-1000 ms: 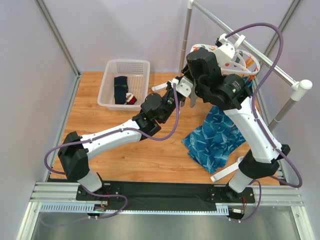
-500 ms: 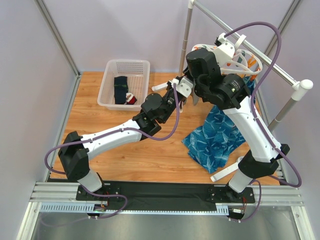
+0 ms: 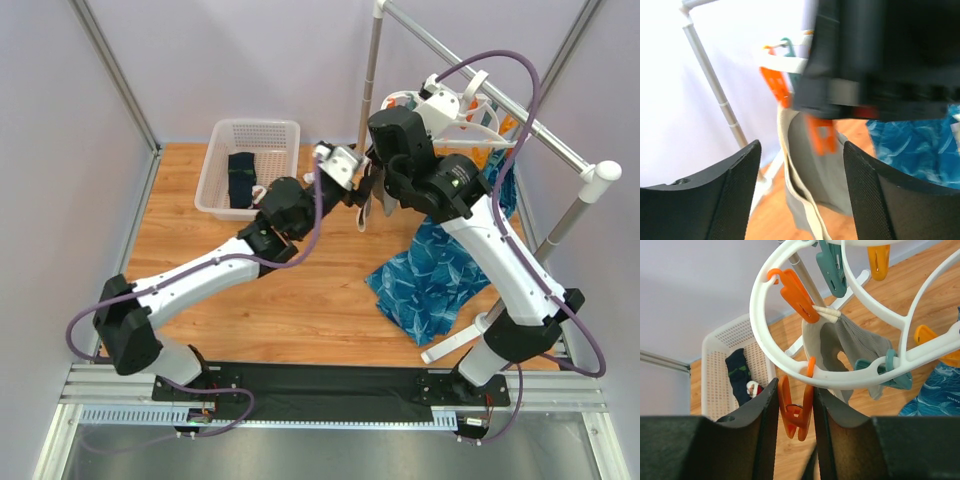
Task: Clip the socks to the hanger
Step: Open the clamp at the hanger.
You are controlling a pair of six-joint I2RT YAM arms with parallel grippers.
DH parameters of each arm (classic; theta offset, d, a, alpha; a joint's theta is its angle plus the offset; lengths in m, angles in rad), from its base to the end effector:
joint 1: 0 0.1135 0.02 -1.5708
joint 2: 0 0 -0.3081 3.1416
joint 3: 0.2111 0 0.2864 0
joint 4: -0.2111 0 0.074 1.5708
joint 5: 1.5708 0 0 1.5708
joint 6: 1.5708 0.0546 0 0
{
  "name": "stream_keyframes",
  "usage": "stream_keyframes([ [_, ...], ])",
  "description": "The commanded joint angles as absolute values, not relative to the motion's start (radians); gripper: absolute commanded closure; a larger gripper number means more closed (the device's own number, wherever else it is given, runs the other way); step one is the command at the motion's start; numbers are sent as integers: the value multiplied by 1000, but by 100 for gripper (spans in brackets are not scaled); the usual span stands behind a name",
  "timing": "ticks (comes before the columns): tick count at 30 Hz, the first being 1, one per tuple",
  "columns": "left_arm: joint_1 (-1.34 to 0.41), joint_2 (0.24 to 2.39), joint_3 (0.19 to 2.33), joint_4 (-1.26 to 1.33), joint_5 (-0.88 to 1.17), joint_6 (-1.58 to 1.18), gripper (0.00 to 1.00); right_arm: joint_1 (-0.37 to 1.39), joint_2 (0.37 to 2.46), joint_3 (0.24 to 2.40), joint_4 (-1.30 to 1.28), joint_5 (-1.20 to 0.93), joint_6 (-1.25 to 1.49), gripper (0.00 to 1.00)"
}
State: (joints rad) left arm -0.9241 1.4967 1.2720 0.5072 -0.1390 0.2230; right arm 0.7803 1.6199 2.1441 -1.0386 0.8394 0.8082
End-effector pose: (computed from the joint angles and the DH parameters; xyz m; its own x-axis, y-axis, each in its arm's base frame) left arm 0.2510 -0.3199 0.4526 0.3209 -0.0615 -0.9451 0.6555 0.7347 0.1747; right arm 0.2729 0.2129 0.5590 -0.2483 0.4337 -0.8662 0.2464 0.8931 0.3765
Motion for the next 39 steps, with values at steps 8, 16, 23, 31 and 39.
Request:
stream_keyframes([
  [8, -647, 1396, 1374, 308, 460, -427, 35, 759, 1411, 1887, -752, 733, 643, 100],
  [16, -634, 1457, 1420, 365, 652, -552, 40, 709, 1330, 1747, -606, 615, 584, 100],
  [23, -635, 1522, 1419, 446, 686, -684, 30, 690, 1290, 1686, -545, 546, 569, 100],
  [31, -650, 1609, 1485, 459, 670, -715, 29, 660, 1253, 1651, -523, 471, 587, 100],
  [39, -664, 1654, 1545, 485, 666, -741, 37, 652, 1253, 1651, -540, 451, 601, 100],
])
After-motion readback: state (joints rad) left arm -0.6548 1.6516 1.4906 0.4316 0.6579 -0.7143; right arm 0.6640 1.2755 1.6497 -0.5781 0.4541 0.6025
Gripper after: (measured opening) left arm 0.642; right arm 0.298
